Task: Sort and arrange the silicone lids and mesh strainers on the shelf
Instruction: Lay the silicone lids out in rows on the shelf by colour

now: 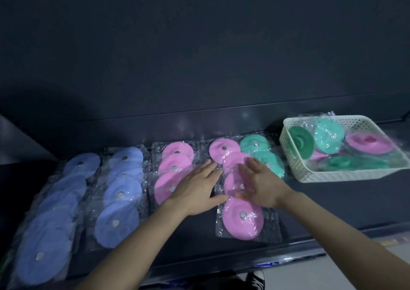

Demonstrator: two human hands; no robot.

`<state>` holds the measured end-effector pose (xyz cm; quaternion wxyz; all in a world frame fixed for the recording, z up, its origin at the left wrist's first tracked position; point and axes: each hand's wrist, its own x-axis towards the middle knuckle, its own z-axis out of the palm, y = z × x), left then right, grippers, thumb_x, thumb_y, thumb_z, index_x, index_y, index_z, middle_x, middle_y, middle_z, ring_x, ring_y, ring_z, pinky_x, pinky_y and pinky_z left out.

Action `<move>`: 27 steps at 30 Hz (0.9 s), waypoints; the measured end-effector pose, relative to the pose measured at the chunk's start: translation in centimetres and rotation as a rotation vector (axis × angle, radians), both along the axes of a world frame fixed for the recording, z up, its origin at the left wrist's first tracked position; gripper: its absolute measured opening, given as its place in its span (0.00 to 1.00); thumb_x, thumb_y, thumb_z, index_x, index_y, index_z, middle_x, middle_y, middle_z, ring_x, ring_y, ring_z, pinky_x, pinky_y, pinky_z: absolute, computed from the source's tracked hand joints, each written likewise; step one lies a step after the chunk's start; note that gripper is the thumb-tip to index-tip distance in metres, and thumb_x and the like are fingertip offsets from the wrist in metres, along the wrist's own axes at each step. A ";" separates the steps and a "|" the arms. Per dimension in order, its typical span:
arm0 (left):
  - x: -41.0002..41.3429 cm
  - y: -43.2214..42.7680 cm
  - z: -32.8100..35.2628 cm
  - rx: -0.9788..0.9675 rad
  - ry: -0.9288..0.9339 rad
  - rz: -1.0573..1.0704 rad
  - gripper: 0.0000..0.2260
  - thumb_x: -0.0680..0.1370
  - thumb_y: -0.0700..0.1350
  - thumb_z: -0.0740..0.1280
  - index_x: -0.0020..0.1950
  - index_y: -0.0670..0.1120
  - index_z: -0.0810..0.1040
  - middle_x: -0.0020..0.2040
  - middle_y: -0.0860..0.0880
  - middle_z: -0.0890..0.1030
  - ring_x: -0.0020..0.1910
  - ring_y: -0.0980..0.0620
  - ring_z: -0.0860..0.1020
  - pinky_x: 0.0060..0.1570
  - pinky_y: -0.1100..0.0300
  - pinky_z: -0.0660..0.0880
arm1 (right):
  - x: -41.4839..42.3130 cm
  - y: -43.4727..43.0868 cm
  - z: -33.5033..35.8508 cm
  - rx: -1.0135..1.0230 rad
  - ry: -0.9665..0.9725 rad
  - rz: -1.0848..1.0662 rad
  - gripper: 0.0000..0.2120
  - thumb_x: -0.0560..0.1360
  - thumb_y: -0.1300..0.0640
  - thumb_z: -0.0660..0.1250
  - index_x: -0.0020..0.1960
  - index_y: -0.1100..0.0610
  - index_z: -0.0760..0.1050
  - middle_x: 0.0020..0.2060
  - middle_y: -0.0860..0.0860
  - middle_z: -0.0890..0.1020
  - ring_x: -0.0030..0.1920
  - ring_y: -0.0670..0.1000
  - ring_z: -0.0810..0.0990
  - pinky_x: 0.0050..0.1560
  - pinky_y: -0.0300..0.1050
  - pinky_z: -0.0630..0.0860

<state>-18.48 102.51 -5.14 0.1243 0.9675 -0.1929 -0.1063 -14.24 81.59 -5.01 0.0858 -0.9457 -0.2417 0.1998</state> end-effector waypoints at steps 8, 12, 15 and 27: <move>0.2 -0.6 -1.1 0.169 0.036 -0.076 0.46 0.71 0.70 0.61 0.78 0.48 0.44 0.78 0.47 0.41 0.77 0.51 0.39 0.73 0.55 0.35 | -0.3 1.0 -1.3 -0.061 -0.037 0.062 0.47 0.74 0.31 0.56 0.77 0.57 0.38 0.77 0.60 0.42 0.77 0.57 0.40 0.75 0.49 0.40; 0.5 -0.7 -0.9 0.119 0.015 -0.009 0.43 0.72 0.70 0.58 0.78 0.48 0.48 0.79 0.49 0.45 0.77 0.52 0.43 0.75 0.54 0.37 | -0.2 1.0 -1.4 0.023 -0.033 0.100 0.45 0.74 0.34 0.59 0.78 0.55 0.42 0.77 0.58 0.45 0.77 0.56 0.44 0.77 0.51 0.44; 1.3 -0.9 -0.5 0.121 0.019 0.024 0.43 0.72 0.71 0.58 0.78 0.48 0.49 0.79 0.48 0.46 0.77 0.51 0.44 0.75 0.52 0.39 | 0.2 1.0 -1.3 0.046 -0.039 0.115 0.44 0.74 0.35 0.60 0.78 0.55 0.44 0.77 0.58 0.47 0.77 0.56 0.45 0.76 0.50 0.45; 1.8 -1.7 -0.5 0.129 0.084 -0.011 0.52 0.66 0.71 0.66 0.78 0.49 0.40 0.78 0.48 0.39 0.77 0.52 0.39 0.70 0.55 0.32 | 0.7 -1.7 0.0 0.082 0.051 0.159 0.51 0.68 0.34 0.68 0.78 0.54 0.44 0.78 0.51 0.43 0.77 0.50 0.41 0.76 0.48 0.42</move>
